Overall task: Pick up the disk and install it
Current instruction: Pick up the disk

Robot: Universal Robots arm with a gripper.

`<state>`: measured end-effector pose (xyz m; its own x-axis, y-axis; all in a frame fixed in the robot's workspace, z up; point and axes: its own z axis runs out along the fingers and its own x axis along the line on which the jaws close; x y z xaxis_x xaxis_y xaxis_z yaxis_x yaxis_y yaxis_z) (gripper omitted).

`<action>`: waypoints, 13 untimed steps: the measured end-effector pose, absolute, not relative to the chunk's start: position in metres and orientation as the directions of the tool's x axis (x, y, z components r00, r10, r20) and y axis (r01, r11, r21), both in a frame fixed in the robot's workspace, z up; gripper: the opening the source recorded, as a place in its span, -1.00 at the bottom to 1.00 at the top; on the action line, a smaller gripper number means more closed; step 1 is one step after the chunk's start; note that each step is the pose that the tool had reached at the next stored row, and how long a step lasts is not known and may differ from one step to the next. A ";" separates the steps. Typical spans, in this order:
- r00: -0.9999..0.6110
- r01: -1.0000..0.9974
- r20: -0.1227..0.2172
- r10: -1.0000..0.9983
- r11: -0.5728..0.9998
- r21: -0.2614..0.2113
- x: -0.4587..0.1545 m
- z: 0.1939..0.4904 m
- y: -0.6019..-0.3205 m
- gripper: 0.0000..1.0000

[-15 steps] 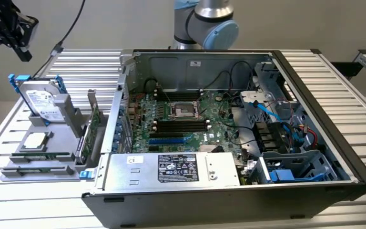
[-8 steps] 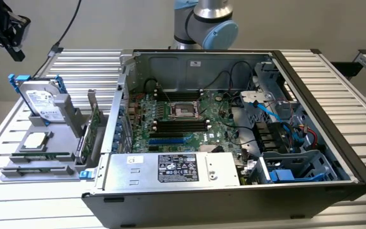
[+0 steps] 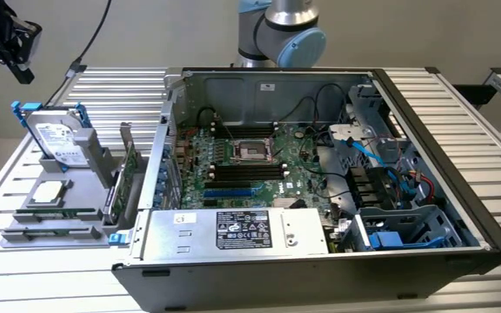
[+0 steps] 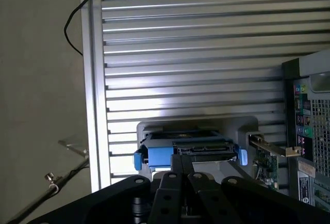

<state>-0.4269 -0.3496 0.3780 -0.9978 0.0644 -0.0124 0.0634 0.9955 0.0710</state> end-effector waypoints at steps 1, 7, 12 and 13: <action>-0.998 0.063 -0.012 0.064 0.995 0.071 -0.427 0.378 -0.350 -0.79; -0.997 0.081 -0.012 0.083 0.994 0.071 -0.427 0.378 -0.350 -0.79; -0.985 0.170 -0.012 0.172 0.983 0.071 -0.427 0.378 -0.350 -0.79; -0.982 0.188 -0.012 0.189 0.980 0.071 -0.427 0.378 -0.350 -0.79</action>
<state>-0.4269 -0.3497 0.3779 -0.9818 0.1893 -0.0124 0.1880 0.9796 0.0709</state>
